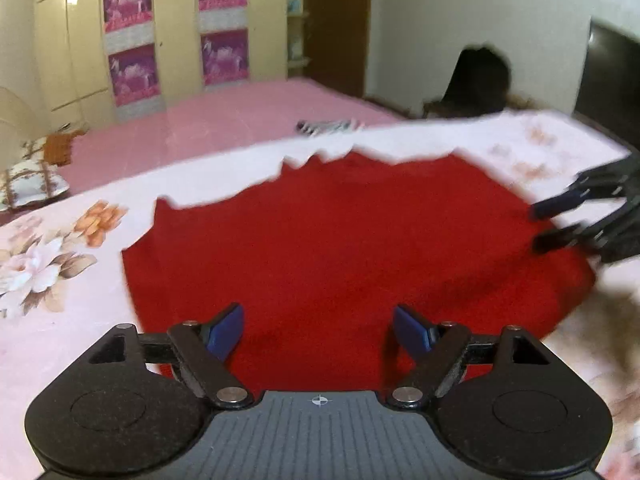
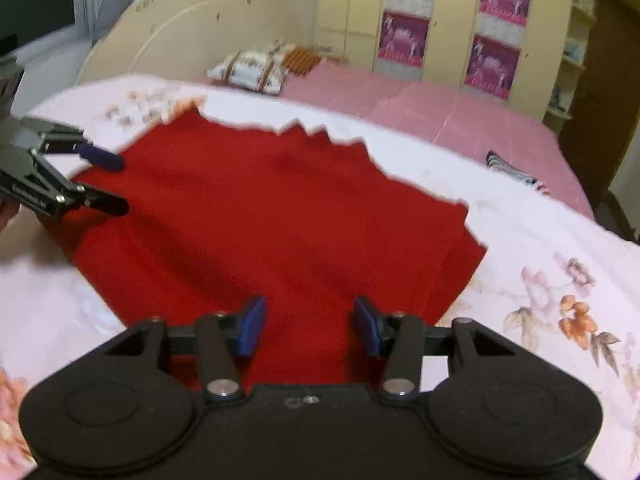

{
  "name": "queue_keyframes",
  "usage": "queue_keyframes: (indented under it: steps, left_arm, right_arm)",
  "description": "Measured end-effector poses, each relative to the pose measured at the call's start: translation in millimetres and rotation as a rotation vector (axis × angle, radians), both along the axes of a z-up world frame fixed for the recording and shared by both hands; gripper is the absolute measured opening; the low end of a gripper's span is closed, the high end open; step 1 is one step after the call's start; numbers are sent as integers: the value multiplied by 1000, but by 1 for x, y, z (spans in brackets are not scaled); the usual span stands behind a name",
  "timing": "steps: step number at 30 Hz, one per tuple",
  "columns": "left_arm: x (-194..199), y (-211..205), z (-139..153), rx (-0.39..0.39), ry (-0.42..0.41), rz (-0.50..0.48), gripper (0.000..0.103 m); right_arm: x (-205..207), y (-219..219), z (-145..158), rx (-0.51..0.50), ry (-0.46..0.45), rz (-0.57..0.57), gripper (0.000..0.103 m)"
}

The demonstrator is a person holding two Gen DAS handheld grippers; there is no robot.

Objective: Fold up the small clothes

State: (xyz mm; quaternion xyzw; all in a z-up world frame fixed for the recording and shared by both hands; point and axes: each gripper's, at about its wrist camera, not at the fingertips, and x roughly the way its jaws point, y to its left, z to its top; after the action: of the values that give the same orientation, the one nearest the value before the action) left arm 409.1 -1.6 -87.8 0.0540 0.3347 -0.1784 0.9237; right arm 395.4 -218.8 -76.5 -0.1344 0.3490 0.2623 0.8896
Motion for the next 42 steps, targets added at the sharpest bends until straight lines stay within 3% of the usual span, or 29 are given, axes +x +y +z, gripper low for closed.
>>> queue_keyframes:
  steps: [3, 5, 7, 8, 10, 13, 16, 19, 22, 25, 29, 36, 38, 42]
  left_arm:
    - [-12, -28, 4, -59, -8, -54, 80]
    - [-18, -47, -6, -14, 1, -90, 80]
    - [-25, -38, -20, 54, 48, -85, 80]
    - [-29, -30, -27, 73, 63, -78, 80]
    - [-40, -4, -28, 4, 65, -59, 80]
    - [-41, 0, -27, 30, 64, -50, 80]
    - [-41, -15, -19, 36, 67, -15, 80]
    - [-47, -17, -9, 2, 26, 14, 80]
    - [-38, -4, -11, 3, 47, 55, 80]
    - [-37, -2, -17, 14, 68, 83, 80]
    - [-37, 1, -23, 8, 81, 94, 80]
    - [-42, 5, -20, 5, 84, 107, 80]
    - [-49, 11, -13, -60, 82, 138, 80]
    - [-75, 35, -12, -321, 125, 265, 80]
  right_arm:
    - [-16, 30, 5, 59, -18, 69, 47]
    - [-24, 47, -2, 28, -6, 118, 46]
    - [-31, 49, -13, -41, 11, 130, 45]
    - [-32, 39, -20, -72, 29, 97, 45]
    - [-34, 6, -25, -50, 57, 35, 45]
    - [-38, -23, -27, -22, 99, -13, 45]
    - [-39, -15, -24, -38, 86, -21, 46]
    - [-49, -10, -6, 40, 43, -62, 47]
    - [-47, -13, 2, 65, -5, -94, 44]
    - [-37, -15, -2, 95, 0, -143, 40]
    - [-22, -15, -30, 31, 83, -211, 36]
    - [-32, -24, -18, 110, 44, -229, 37]
    - [-33, -25, -14, 110, 33, -231, 37]
    - [-39, -28, 0, 135, 14, -237, 38]
